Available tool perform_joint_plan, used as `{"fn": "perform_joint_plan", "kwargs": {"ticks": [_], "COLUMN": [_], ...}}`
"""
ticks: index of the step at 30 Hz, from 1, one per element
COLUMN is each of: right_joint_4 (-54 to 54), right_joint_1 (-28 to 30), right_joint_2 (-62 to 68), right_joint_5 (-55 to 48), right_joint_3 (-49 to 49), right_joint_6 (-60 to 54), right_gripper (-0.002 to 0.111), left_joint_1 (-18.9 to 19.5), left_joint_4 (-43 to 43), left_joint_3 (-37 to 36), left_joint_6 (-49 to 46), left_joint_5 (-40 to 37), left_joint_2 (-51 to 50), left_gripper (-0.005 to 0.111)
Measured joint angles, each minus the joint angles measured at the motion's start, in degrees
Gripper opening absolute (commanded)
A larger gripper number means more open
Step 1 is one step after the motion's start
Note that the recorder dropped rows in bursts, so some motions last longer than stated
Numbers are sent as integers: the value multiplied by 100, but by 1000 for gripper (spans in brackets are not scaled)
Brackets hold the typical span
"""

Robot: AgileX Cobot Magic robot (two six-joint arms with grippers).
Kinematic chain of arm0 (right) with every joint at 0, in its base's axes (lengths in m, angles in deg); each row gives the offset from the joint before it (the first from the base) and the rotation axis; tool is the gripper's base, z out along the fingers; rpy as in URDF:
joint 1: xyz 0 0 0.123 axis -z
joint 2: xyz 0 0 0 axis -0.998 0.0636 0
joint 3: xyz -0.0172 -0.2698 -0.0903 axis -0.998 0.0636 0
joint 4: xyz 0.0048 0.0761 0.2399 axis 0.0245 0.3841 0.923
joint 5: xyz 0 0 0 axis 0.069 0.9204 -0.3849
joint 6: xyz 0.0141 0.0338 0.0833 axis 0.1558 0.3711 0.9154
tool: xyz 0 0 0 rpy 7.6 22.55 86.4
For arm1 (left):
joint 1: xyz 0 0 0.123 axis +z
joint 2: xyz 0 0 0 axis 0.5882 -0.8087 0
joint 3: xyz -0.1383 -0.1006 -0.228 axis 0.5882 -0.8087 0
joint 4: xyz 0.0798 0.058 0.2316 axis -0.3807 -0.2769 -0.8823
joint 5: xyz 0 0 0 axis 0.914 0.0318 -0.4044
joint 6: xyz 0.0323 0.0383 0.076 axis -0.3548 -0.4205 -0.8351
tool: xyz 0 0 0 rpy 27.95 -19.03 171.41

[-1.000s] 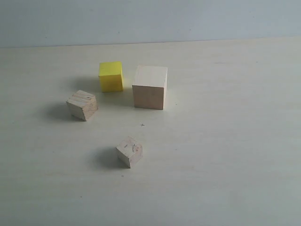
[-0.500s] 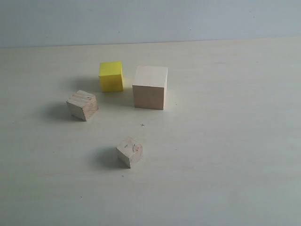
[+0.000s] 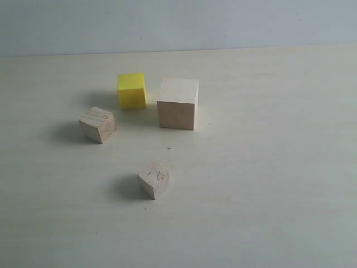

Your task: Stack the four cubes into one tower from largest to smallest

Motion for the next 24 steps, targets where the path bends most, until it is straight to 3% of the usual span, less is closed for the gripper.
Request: {"fn": "perform_joint_plan", "kwargs": {"ticks": [6,9,21,24], "right_joint_4": [2279,2829,3470,3493], "right_joint_1": [-446,-599,-620,-620], "right_joint_2": [1154,1460,1810,1943], "right_joint_5": [-719,-749,-386,-87], "right_joint_3": [-655,-682,-682,-682], "right_joint_6": [-2350,-3037,-3352,-3376], "right_gripper": [0,0,0,6], "left_joint_1": [0,0,0,0], "left_joint_4": [0,0,0,0], "left_joint_3": [0,0,0,0], "left_joint_6": [0,0,0,0], "left_joint_5": [0,0,0,0], "left_joint_2": [0,0,0,0], "left_gripper": [0,0,0,0]}}
